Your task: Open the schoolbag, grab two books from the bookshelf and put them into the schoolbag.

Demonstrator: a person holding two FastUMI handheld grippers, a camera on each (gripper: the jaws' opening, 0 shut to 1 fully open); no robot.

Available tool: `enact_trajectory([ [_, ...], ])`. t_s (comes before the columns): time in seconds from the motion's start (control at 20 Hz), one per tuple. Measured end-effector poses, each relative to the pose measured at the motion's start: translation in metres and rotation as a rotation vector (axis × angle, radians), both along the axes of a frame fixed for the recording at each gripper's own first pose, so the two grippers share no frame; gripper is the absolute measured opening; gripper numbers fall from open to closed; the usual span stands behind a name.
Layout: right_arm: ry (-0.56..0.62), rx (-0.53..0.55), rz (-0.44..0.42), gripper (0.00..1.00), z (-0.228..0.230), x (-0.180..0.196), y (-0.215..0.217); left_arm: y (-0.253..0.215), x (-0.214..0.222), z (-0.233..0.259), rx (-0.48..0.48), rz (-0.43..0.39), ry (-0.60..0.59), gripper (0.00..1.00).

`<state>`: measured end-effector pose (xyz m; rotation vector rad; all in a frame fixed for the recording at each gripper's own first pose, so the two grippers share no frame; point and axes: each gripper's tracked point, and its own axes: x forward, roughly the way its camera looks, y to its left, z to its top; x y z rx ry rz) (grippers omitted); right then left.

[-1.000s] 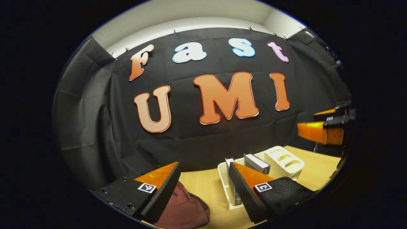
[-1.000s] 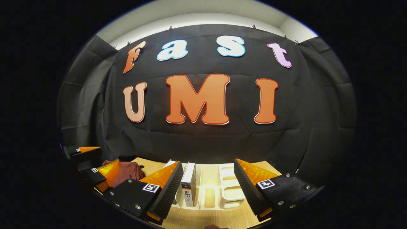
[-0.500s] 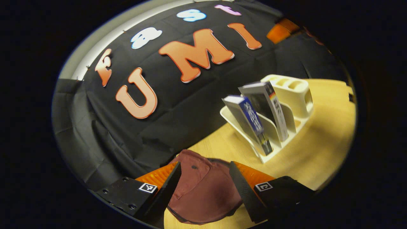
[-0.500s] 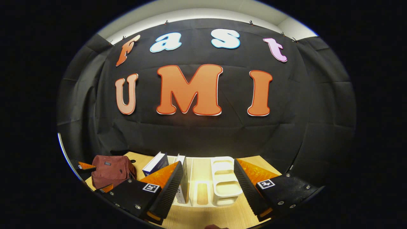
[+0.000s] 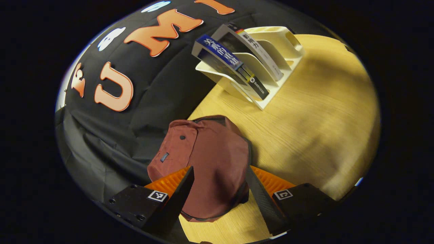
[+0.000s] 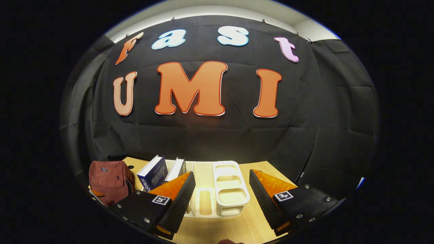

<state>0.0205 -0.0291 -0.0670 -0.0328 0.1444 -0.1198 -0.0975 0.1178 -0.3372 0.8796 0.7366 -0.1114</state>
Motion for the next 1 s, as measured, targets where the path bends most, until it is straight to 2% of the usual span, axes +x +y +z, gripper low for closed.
enact_trajectory([
  [0.2,0.003,0.002,0.001,0.95,-0.002,0.000,0.002,0.011,0.001,-0.016,0.048,0.026,0.054,0.98],
  [0.35,0.003,-0.002,0.000,0.95,-0.001,-0.001,0.002,0.018,0.001,-0.021,0.092,0.004,0.063,0.98],
  [0.45,0.004,0.000,-0.005,0.95,-0.002,-0.001,0.000,0.018,0.001,-0.020,0.092,-0.010,0.069,0.95],
  [0.5,0.005,0.002,-0.006,0.95,-0.003,-0.001,0.001,0.018,0.003,-0.019,0.090,-0.018,0.072,0.91],
  [0.65,0.003,0.002,-0.008,0.95,-0.002,0.000,0.000,0.011,0.006,-0.020,0.071,-0.030,0.095,0.72],
  [0.7,0.004,0.003,-0.006,0.95,-0.002,-0.001,0.002,0.010,0.007,-0.019,0.071,-0.037,0.103,0.41],
  [0.75,0.007,0.003,-0.001,0.95,-0.003,0.000,0.004,0.008,0.009,-0.015,0.067,-0.046,0.103,0.36],
  [0.8,0.014,0.004,0.008,0.95,-0.004,0.001,0.007,0.009,0.011,-0.010,0.068,-0.051,0.106,0.25],
  [0.85,0.025,0.009,0.022,0.95,-0.005,0.002,0.011,0.010,0.016,-0.005,0.061,-0.054,0.105,0.20],
  [0.9,0.039,0.014,0.040,0.95,-0.007,0.003,0.017,0.010,0.018,0.000,0.040,-0.049,0.115,0.11],
  [1.0,0.081,0.021,0.084,0.95,-0.012,0.006,0.032,0.015,0.024,0.012,-0.015,-0.030,0.135,0.06],
])
